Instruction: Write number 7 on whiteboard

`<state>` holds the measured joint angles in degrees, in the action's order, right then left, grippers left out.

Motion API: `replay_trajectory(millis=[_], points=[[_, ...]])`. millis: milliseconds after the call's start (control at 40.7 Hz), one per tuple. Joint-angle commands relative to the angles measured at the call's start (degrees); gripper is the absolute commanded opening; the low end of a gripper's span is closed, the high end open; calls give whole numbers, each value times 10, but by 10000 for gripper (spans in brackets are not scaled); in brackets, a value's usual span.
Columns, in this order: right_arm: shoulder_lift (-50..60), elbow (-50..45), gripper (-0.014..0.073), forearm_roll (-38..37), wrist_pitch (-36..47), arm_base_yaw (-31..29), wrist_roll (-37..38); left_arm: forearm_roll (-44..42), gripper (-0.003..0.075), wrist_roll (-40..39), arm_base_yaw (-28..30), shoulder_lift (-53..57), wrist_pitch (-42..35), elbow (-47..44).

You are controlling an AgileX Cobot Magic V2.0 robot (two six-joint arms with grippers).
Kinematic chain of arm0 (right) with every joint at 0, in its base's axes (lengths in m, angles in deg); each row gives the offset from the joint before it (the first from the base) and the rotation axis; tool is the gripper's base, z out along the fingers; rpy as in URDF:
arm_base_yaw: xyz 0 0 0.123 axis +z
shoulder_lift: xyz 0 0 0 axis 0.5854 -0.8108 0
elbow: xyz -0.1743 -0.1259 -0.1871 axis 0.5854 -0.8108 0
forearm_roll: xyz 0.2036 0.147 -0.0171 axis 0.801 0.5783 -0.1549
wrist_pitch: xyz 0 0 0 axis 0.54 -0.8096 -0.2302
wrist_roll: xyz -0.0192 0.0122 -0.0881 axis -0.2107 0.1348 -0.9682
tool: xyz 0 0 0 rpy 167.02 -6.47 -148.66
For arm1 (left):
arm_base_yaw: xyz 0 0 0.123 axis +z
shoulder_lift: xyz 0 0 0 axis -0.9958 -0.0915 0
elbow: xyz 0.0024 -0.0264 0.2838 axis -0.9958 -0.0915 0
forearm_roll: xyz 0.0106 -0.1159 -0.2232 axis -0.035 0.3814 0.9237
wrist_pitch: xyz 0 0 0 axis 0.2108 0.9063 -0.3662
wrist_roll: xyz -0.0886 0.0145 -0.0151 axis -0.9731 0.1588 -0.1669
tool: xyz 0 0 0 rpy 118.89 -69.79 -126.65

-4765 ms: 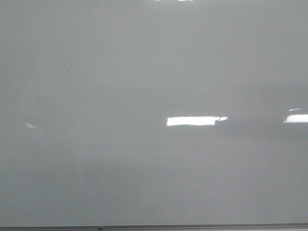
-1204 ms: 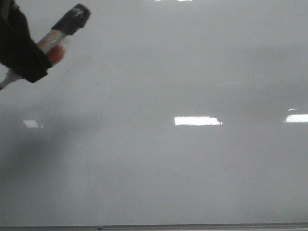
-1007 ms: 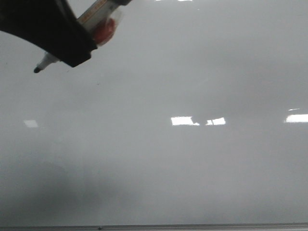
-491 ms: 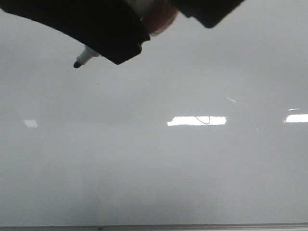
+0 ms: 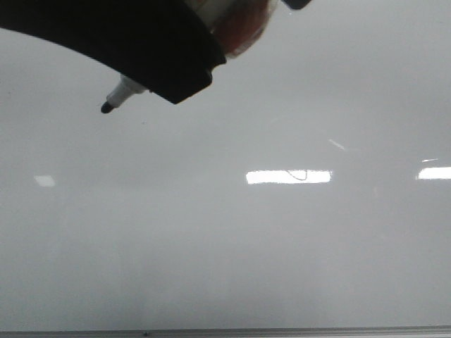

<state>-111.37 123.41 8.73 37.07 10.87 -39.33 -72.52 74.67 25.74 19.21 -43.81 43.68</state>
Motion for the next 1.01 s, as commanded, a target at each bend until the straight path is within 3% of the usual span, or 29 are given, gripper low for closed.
replay_trajectory(millis=[0, 98, 172, 319, 442, 639, 811, 982], points=[[9, 20, -69, 22, 17, -21, -7, -5, 438, -37, -1, 24, -19, 19], [9, 20, -68, 22, 22, -54, -7, 0, 434, -75, -1, 64, 6, 3], [9, 19, -68, 22, 34, -71, -7, 0, 379, -102, -1, 119, -5, -30], [9, 19, -68, 23, 63, -79, -7, 0, 139, -172, -1, 261, -19, -129], [9, 19, -68, 23, 63, -79, -7, 11, -20, -175, -1, 358, -20, -185], [9, 19, -68, 23, 67, -79, -7, 15, -20, -175, -1, 406, -21, -195], [-23, 20, -68, 31, 153, -80, 10, 15, -20, -175, -1, 406, -21, -195], [-122, 66, -68, 31, 231, -106, 53, 15, -20, -175, -1, 406, -21, -195]])
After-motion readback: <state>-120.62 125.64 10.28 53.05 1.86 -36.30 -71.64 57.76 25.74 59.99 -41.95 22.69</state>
